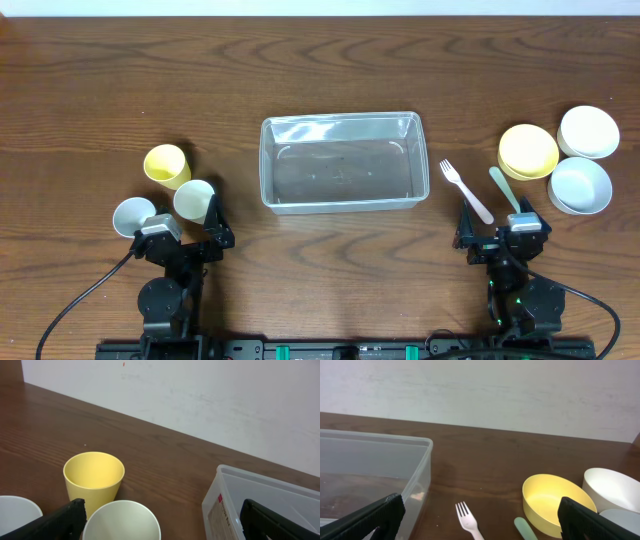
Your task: Pack container
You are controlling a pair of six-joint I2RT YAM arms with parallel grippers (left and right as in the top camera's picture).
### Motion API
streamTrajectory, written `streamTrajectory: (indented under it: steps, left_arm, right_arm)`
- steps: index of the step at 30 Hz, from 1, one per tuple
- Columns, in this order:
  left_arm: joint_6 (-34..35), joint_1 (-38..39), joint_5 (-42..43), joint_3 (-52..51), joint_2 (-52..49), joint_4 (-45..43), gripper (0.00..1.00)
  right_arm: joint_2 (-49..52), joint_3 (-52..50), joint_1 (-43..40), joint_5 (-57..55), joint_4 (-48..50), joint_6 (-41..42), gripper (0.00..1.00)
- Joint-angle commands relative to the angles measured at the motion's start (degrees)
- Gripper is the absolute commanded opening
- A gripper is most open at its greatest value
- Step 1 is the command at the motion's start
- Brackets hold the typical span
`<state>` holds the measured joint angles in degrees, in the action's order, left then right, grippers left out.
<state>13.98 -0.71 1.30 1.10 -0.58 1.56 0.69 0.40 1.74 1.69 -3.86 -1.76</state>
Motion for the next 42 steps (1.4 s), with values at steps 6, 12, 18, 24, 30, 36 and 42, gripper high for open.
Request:
streamTrajectory:
  steps: [6, 12, 18, 24, 30, 36, 42]
  left_arm:
    - [2.89, -0.13, -0.63, -0.87, -0.24, 2.49, 0.98]
    - [4.15, -0.13, -0.42, -0.85, -1.64, 2.47, 0.98]
    - [5.51, -0.13, -0.39, -0.83, -1.64, 2.29, 0.98]
    - [5.81, -0.13, -0.37, 4.52, -3.37, 6.03, 0.98]
    - [3.61, -0.13, -0.39, 18.75, -13.81, 14.88, 0.98]
    - [3.45, -0.13, 0.02, 34.95, -27.98, 27.32, 0.98]
    - [3.45, -0.13, 0.04, 53.2, -43.69, 43.98, 0.98]
  right_arm:
    - [0.94, -0.09, 0.11, -0.17, -0.37, -0.39, 0.99]
    - [5.25, -0.09, 0.11, -0.2, -0.33, 0.61, 0.99]
    - [8.96, -0.09, 0.11, -0.15, -0.15, 2.36, 0.99]
    - [9.38, 1.73, 0.09, 1.53, -0.85, 3.45, 0.99]
    - [14.03, 11.21, 0.11, 1.84, -7.87, 3.45, 0.99]
    - [25.64, 24.3, 0.09, 1.84, -19.5, 3.43, 0.99]
    - [42.71, 42.05, 0.09, 2.89, -36.87, 4.94, 0.99]
